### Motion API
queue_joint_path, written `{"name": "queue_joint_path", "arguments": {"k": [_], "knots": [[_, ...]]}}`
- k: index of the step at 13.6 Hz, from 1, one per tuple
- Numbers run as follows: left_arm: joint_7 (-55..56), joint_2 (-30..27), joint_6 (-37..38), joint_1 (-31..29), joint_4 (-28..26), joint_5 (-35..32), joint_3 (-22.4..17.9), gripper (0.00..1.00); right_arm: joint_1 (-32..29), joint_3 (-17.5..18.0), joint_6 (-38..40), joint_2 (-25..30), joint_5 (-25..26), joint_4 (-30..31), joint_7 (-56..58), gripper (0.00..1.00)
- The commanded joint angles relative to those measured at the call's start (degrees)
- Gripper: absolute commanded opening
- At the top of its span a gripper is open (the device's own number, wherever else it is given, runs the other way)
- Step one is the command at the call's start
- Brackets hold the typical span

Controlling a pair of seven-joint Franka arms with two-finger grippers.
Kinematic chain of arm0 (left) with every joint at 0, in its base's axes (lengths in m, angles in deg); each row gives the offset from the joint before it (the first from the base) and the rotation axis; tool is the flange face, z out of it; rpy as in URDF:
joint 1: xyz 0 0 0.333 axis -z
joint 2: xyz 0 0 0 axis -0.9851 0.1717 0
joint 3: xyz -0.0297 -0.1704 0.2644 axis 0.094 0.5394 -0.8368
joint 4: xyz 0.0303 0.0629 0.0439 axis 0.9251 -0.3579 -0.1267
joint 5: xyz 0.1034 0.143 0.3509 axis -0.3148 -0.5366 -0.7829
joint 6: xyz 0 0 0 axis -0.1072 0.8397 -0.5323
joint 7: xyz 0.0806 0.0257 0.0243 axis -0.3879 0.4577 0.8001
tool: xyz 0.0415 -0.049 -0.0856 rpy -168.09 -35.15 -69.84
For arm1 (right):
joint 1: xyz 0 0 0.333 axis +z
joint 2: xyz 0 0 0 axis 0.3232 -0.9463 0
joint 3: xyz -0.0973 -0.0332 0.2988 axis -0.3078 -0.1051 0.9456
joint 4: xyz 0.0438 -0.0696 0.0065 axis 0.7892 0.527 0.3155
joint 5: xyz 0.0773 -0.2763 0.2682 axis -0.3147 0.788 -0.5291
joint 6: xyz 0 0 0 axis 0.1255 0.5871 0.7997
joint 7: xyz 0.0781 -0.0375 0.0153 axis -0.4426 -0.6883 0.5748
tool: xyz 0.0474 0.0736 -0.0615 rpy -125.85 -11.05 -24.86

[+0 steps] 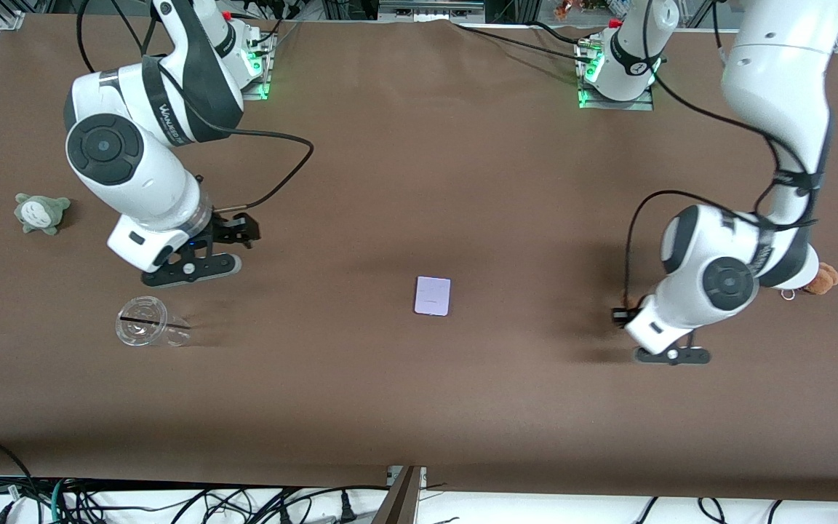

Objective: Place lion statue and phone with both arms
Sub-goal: 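Carry the lion toward the lamp while the right gripper reaches the phone, then lower the right gripper onto the white phone and close it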

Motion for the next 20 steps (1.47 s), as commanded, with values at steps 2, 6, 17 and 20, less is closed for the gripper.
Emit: {"name": "queue_joint_path", "arguments": {"k": [2, 6, 17, 20], "knots": [[-8.0, -8.9, -12.1, -8.4, -17.7, -1.3, 1.2, 0.00, 6.0, 0.7, -7.5, -6.3, -10.8, -1.0, -9.9, 1.00], [-11.5, -11.2, -18.6, -12.5, -25.0, -1.3, 1.4, 0.00, 16.8, 0.8, -25.0, -16.2, -10.8, -3.2, -33.6, 1.00], [-11.2, -10.4, -25.9, -12.6, -28.9, -1.2, 1.3, 0.00, 23.6, 0.1, -36.5, -33.3, -2.7, -13.8, -50.6, 1.00], [-11.4, -10.1, -27.0, -12.6, -29.2, -1.3, 1.3, 0.00, 23.6, -1.2, -37.9, -39.5, -2.3, -20.8, -51.1, 1.00]]}}
